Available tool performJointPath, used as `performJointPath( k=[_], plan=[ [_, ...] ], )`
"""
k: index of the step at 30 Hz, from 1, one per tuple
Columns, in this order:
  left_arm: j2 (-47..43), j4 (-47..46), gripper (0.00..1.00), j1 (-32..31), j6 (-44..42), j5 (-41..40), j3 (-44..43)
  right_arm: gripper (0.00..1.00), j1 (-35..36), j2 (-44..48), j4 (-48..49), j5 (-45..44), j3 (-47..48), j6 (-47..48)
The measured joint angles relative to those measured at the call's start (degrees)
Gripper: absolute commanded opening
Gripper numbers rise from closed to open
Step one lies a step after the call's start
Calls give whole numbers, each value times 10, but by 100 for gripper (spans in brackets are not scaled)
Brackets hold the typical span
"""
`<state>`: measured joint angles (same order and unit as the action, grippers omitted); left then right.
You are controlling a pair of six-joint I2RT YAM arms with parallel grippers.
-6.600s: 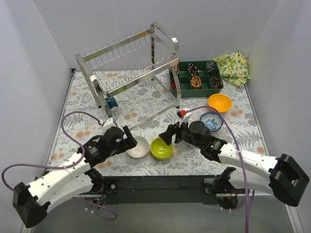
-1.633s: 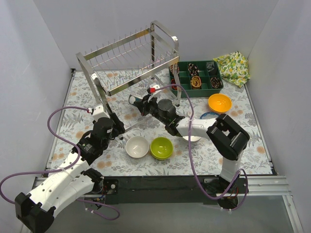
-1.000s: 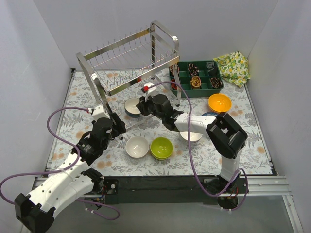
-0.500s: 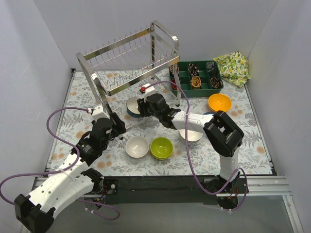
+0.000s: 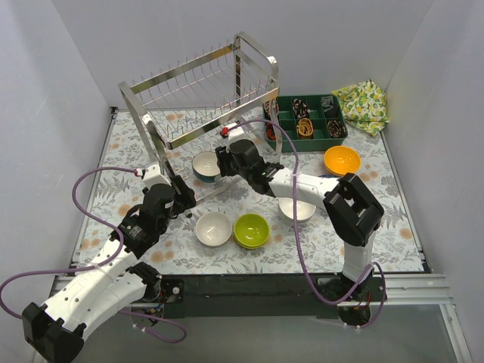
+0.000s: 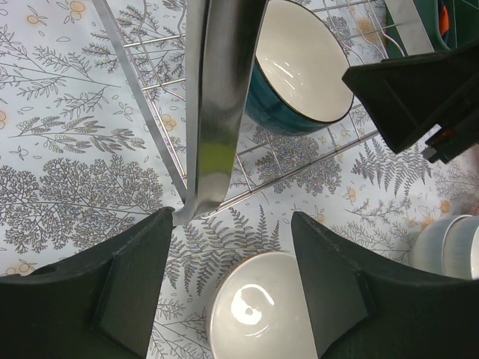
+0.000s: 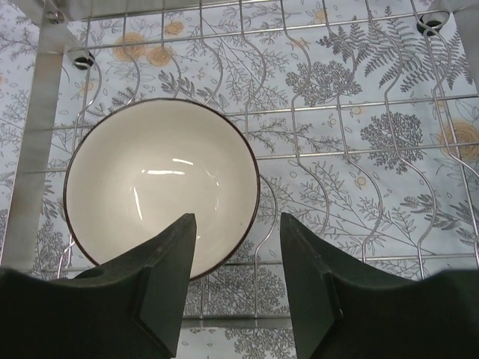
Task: Unload the bowls from the dish rack
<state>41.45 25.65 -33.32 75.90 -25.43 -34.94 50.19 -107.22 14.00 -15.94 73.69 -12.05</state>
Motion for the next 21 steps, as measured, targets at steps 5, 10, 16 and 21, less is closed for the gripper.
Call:
performJointPath(
  k=[5, 10, 16, 21],
  plan=[
    [-3, 0, 64, 0, 0, 0, 0, 56, -3, -43, -18, 5, 49, -19],
    [-6, 0, 64, 0, 0, 0, 0, 50, -11, -80, -45, 16, 70, -36],
    [-8, 0, 65, 0, 0, 2, 1, 7, -19, -99, -67, 32, 85, -47],
    [-11, 0, 65, 0, 0, 3, 2, 1, -21, -96, -70, 45, 94, -53]
  ],
)
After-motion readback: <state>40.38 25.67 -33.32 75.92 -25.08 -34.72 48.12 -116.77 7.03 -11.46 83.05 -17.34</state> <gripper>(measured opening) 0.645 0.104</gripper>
